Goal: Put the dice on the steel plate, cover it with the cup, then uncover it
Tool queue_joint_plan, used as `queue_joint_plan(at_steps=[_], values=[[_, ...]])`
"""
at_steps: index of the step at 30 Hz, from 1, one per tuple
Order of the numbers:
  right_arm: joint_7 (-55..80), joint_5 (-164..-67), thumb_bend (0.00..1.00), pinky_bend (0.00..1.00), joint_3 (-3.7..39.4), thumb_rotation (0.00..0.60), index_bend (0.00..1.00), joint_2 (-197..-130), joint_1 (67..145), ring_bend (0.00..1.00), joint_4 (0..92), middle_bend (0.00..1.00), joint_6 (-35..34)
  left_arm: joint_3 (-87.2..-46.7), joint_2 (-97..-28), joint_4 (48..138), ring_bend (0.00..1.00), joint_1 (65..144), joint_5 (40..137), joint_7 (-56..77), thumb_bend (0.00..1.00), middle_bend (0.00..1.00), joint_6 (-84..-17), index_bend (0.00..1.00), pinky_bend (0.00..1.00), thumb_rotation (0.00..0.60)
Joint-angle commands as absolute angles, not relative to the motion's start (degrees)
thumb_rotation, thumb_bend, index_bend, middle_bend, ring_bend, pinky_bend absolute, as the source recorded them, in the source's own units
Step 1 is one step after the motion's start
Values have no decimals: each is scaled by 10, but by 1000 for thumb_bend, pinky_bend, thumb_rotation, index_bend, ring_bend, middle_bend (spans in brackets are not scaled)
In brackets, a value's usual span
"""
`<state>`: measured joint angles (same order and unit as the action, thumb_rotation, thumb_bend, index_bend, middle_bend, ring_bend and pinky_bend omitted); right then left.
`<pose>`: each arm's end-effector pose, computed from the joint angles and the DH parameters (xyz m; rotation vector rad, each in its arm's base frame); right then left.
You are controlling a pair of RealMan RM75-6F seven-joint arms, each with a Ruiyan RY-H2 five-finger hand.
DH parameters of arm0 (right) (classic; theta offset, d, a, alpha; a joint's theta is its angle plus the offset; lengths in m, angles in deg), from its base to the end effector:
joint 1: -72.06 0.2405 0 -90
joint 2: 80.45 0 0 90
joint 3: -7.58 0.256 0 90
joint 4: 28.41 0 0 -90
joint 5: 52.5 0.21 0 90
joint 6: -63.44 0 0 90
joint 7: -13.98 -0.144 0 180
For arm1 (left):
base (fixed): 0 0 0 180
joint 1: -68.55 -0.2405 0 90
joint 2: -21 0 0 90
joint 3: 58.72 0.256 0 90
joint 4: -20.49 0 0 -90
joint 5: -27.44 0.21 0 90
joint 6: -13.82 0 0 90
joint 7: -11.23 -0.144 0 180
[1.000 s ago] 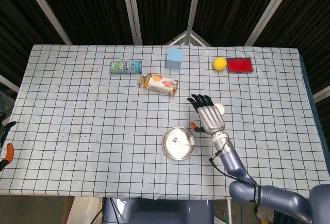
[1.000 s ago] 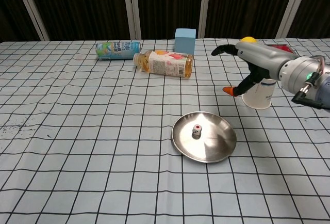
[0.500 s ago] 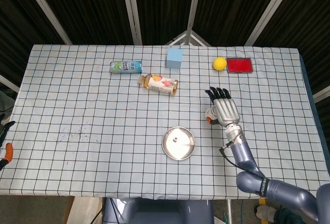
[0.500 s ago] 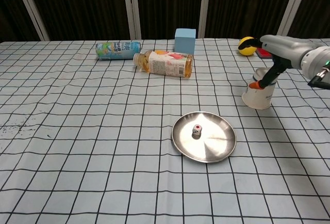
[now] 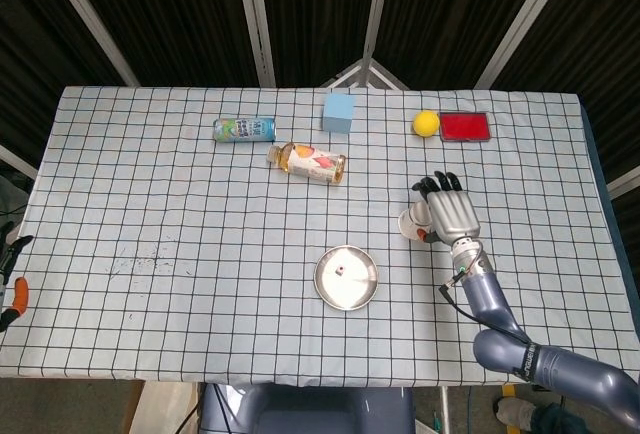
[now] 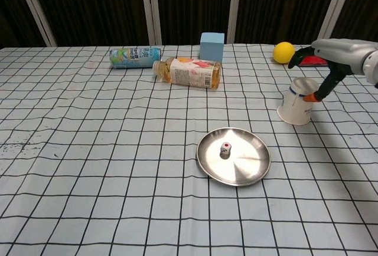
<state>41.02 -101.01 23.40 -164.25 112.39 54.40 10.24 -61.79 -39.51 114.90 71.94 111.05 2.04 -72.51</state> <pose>-0.1962 -0.3773 0.0317 1.6242 -1.0262 0.7495 -0.3166 0.1734 0.1817 -1.3801 -0.7751 -0.7415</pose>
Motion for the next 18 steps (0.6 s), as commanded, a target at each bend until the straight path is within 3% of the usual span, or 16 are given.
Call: queue_joint_plan(at_steps=[1,7,18], values=[[419,-999,253,0,228,600,266,-1637,1128,20,551,226,107,-618,-395,1149,0,719,1110,20,837,0,-727,149,0,600],[420,-993,254,0,225,600,310,-1636,1132,79,554,340,105,-618,-395,1149,0,719,1109,20,837,0,-727,149,0,600],[419,-993,254,0,219,600,367,-1640,1143,102,544,367,105,-619,-395,1149,0,719,1108,22,837,0,-727,150,0,600]])
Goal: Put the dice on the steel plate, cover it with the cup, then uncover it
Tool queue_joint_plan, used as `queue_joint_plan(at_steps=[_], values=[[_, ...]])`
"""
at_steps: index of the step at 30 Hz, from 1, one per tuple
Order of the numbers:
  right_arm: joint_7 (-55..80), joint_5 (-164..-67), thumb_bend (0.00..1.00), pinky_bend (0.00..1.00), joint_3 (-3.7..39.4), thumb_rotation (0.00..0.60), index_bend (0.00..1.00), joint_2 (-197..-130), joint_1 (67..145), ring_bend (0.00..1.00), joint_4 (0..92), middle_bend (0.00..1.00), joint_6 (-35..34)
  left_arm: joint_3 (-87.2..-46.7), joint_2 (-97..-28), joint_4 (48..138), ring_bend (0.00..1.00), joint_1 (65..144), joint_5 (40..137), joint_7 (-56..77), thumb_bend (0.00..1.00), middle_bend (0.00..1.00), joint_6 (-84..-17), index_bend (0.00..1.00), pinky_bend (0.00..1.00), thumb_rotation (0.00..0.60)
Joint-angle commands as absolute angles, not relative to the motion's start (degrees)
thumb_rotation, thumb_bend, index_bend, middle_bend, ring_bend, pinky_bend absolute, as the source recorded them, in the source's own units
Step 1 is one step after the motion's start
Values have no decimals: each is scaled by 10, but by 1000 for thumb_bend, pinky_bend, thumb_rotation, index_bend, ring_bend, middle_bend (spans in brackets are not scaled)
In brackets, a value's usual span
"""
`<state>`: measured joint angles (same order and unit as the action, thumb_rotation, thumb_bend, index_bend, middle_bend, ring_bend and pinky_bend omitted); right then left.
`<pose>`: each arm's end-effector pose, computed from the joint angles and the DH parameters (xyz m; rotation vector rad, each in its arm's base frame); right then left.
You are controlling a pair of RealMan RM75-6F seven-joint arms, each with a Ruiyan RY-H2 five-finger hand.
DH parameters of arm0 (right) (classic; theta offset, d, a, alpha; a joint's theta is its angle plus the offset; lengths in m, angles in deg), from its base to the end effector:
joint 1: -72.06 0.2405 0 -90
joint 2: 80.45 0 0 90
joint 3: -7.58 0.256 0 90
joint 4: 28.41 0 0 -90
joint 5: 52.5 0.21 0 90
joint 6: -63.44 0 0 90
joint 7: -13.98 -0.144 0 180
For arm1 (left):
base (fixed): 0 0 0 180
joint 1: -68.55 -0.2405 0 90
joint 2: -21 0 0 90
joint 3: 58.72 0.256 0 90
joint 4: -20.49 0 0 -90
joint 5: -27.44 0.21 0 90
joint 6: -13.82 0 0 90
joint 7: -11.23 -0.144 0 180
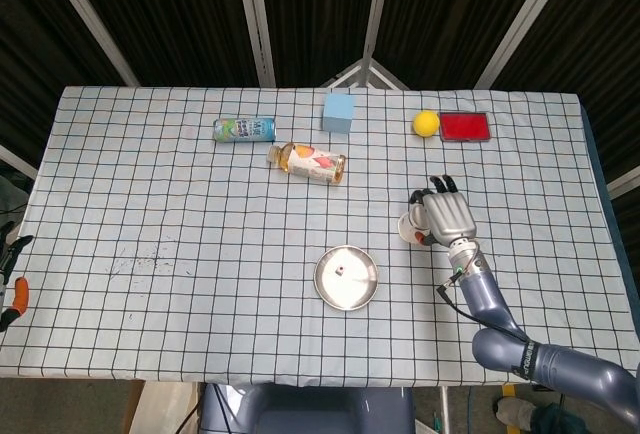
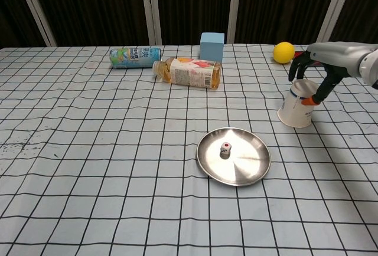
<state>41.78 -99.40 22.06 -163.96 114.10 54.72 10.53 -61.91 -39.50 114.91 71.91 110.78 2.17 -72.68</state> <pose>-0.1919 -0.3784 0.0286 1.6517 -1.0207 0.7283 -0.3169 0.1736 0.1827 -1.3723 -0.7757 -0.7435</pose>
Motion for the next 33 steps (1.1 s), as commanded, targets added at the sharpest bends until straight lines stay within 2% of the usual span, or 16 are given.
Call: queue_joint_plan(at_steps=[1,10,14,22,29,33], values=[[422,-993,254,0,218,600,372,-1640,1144,103,542,370,104,-619,-395,1149,0,719,1107,22,837,0,-726,151,0,600],[430,-990,260,0,212,600,470,-1632,1148,139,540,412,100,-617,-396,1149,0,721,1109,18,838,0,-724,156,0,600],[432,-992,277,0,207,600,476,-1628,1149,152,541,428,100,-617,-396,1150,0,720,1111,17,837,0,-726,157,0,600],[431,-1008,357,0,202,600,538,-1620,1151,204,552,494,95,-616,-396,1151,0,720,1111,18,838,0,-725,157,0,600],[442,-1032,442,0,202,600,573,-1597,1157,209,616,502,83,-617,-395,1151,0,719,1110,22,837,0,-726,157,0,600],[476,-1016,447,0,195,600,574,-1566,1168,209,701,502,94,-616,-393,1152,0,719,1114,27,838,0,-729,158,0,600]])
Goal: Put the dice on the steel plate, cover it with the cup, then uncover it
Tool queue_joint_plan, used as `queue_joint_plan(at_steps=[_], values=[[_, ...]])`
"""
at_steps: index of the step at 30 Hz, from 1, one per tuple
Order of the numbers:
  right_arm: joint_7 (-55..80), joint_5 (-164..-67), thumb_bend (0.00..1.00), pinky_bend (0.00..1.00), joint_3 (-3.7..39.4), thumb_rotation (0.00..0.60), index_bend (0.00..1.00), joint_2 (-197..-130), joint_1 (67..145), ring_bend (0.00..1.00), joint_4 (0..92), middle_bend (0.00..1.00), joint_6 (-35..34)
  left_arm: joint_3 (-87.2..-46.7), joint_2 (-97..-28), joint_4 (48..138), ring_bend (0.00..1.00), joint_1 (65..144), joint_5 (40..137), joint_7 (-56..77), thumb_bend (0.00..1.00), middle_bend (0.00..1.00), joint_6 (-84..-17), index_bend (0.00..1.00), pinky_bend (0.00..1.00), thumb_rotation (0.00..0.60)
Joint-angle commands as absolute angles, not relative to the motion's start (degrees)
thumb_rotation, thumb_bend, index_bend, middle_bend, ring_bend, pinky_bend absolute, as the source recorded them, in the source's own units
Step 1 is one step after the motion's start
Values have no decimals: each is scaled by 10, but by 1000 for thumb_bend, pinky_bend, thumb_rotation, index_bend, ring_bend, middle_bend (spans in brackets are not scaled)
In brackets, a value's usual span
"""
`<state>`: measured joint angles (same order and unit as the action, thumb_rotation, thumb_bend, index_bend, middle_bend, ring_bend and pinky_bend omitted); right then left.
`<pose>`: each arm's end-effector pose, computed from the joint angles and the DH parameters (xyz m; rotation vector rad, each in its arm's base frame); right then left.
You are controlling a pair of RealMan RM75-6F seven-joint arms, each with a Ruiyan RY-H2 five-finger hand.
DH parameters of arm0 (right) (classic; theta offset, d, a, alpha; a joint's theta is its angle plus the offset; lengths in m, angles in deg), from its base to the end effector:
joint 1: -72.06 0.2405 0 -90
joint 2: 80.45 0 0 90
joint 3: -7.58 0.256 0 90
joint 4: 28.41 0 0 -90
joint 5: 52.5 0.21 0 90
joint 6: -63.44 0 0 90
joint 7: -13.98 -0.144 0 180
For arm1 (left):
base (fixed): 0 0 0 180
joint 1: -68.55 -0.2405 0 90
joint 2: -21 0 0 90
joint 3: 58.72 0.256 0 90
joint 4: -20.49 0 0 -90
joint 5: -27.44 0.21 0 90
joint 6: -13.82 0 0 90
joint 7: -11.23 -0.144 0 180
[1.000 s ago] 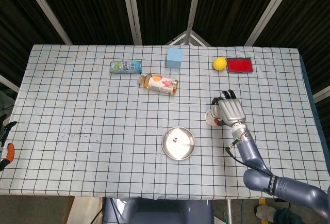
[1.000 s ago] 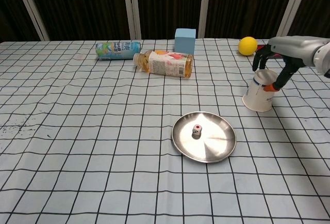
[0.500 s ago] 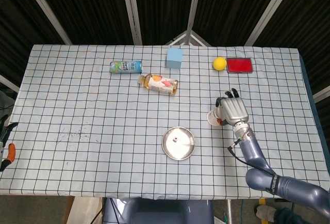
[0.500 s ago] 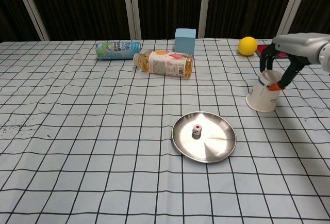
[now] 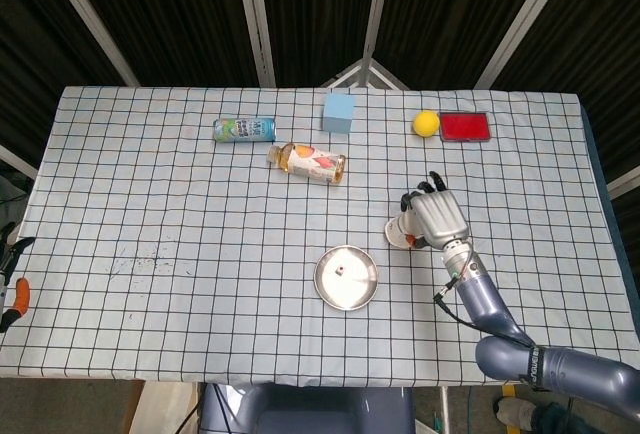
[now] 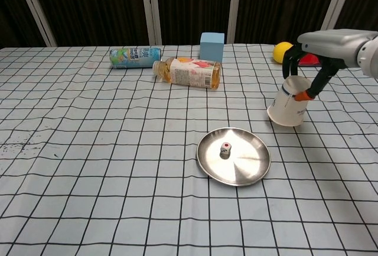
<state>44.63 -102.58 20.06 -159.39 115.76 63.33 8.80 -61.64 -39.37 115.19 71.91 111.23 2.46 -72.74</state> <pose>-0.1612 -0.3640 0.0383 1.7726 -0.9137 0.7577 -0.3155 0.1727 0.1819 -1.3790 -0.7804 -0.7509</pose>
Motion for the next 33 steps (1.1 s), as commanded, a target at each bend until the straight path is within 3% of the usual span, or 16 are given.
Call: queue_joint_plan(at_steps=[1,13,33], values=[[485,-1012,447,0,193,600,574,-1561,1171,209,715,501,93,-616,-392,1152,0,718,1115,28,838,0,-729,158,0,600],[538,-1006,451,0,182,600,573,-1570,1194,212,820,502,53,-617,-386,1149,0,717,1116,48,837,0,-731,159,0,600],[561,-1031,454,0,154,600,574,-1631,1209,226,790,502,22,-616,-389,1149,0,719,1113,38,837,0,-726,160,0,600]])
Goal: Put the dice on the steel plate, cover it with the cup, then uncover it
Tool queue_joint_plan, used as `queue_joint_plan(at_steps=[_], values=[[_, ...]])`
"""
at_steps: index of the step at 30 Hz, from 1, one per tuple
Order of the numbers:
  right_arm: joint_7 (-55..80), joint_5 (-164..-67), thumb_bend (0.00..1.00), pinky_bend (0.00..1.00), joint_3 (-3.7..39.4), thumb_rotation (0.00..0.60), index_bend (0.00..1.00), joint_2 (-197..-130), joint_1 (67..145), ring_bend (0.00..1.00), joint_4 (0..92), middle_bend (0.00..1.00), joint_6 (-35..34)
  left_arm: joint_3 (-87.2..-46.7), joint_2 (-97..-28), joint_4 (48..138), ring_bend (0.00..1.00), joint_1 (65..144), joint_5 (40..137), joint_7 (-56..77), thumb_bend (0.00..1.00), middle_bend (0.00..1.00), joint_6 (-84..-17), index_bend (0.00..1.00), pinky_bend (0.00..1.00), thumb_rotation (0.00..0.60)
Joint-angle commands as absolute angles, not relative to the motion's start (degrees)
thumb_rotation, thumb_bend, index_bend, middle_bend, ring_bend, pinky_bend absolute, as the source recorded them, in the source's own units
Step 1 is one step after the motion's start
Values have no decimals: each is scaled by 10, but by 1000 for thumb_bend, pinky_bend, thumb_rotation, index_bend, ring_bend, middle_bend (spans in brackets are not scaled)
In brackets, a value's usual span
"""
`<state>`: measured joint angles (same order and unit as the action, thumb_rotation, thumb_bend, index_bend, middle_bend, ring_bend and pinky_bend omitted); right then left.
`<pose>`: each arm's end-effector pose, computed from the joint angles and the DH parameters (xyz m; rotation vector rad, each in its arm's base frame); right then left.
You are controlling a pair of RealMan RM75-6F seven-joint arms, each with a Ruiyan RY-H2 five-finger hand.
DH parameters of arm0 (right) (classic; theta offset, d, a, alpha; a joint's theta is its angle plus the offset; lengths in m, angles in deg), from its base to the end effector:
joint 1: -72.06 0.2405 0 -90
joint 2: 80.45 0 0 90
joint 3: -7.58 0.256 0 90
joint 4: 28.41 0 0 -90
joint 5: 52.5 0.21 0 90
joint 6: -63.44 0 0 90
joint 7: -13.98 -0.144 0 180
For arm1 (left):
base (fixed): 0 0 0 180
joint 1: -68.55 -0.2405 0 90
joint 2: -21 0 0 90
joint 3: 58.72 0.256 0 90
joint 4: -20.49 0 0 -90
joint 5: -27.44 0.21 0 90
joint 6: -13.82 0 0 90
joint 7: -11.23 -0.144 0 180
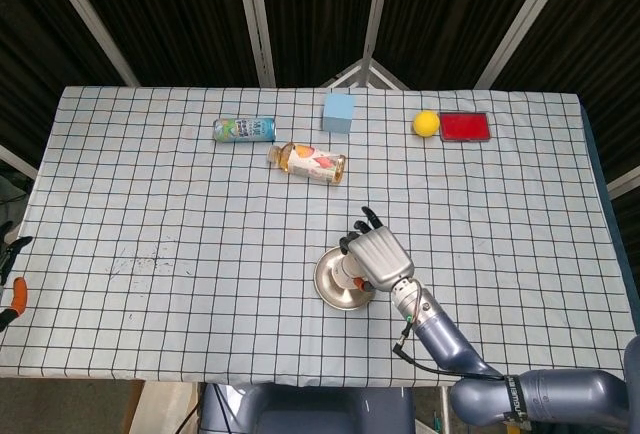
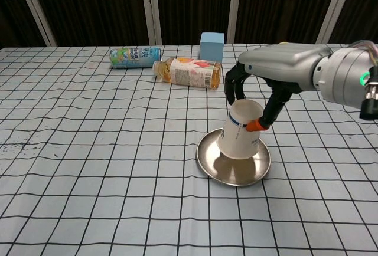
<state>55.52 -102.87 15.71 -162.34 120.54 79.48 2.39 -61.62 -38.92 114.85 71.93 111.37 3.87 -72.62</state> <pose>-0.0847 -0.3027 0.0038 2.0095 -0.8367 0.8415 -0.3168 0.1728 0.1847 -1.3781 -0.7881 -0.7601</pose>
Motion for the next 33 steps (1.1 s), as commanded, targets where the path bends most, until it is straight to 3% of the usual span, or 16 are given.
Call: queue_joint_plan(at_steps=[1,20,33], values=[[564,-1030,454,0,153,600,574,-1633,1210,226,788,502,22,-616,-389,1149,0,719,1113,38,837,0,-726,160,0,600],[602,-1007,454,0,144,600,574,-1710,1237,226,728,502,22,-618,-387,1145,0,720,1112,49,837,0,-725,160,0,600],[572,-1059,454,0,148,600,574,-1746,1231,234,651,505,-5,-617,-387,1146,0,721,1111,47,837,0,-723,161,0,600]])
